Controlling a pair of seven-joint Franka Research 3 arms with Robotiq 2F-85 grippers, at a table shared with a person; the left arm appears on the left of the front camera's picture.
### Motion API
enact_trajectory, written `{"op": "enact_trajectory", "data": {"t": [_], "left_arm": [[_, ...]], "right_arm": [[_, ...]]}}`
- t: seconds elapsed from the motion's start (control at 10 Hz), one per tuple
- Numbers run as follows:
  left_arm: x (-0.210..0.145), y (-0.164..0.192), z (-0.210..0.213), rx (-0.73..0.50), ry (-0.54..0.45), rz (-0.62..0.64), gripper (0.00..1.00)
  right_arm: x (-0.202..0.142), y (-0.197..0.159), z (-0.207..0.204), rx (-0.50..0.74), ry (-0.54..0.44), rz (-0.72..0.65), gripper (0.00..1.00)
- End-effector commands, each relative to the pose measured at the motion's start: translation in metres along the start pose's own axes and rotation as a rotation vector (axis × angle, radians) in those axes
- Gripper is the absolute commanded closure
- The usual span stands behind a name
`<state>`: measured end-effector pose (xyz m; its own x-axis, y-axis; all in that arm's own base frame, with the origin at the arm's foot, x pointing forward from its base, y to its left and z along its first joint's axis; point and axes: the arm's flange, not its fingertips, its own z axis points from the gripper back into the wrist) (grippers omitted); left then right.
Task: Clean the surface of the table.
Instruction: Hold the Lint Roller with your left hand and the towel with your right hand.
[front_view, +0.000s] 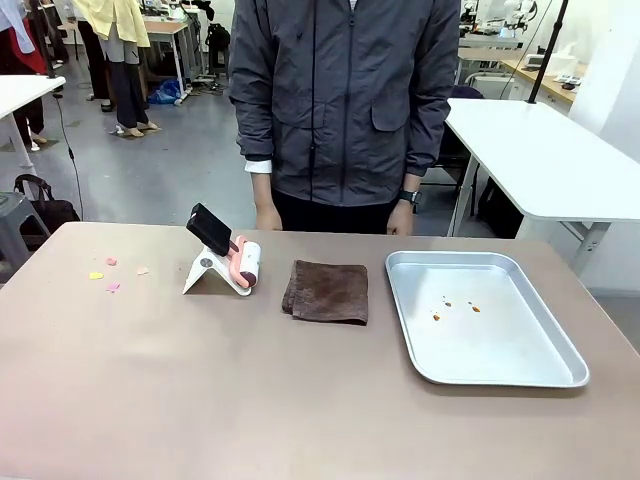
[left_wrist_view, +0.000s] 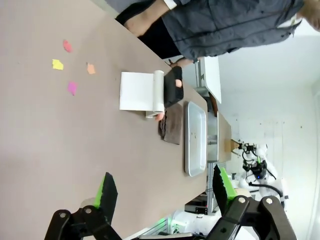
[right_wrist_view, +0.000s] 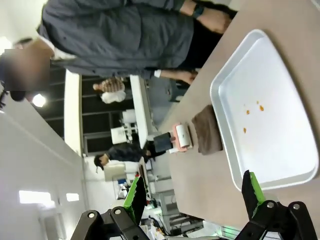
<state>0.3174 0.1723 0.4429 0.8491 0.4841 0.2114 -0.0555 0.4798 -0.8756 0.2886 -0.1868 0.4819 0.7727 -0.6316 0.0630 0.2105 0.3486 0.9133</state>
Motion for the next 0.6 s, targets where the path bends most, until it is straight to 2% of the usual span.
{"op": "enact_trajectory", "data": {"t": [0.0,0.3,0.4,0.5], "left_arm": [[-0.09,0.002,-0.041,-0.048,-0.057,0.045,0.0],[-0.103,-0.005,-0.05,0.0,-0.125,0.123,0.0],[0.006,-0.002,-0.007,-0.037,-0.05,0.062,0.0],[0.006,-0.002,-0.007,-0.037,-0.05,0.062,0.0]], "right_arm": [[-0.061,-0.058,-0.016,0.026,-0.006,-0.016,0.0],[-0.058,-0.066,-0.01,-0.022,-0.032,-0.014,0.0],[0.006,-0.045,0.02,0.011,-0.018,-0.051,0.0],[0.006,-0.045,0.02,0.011,-0.018,-0.051,0.0]]}}
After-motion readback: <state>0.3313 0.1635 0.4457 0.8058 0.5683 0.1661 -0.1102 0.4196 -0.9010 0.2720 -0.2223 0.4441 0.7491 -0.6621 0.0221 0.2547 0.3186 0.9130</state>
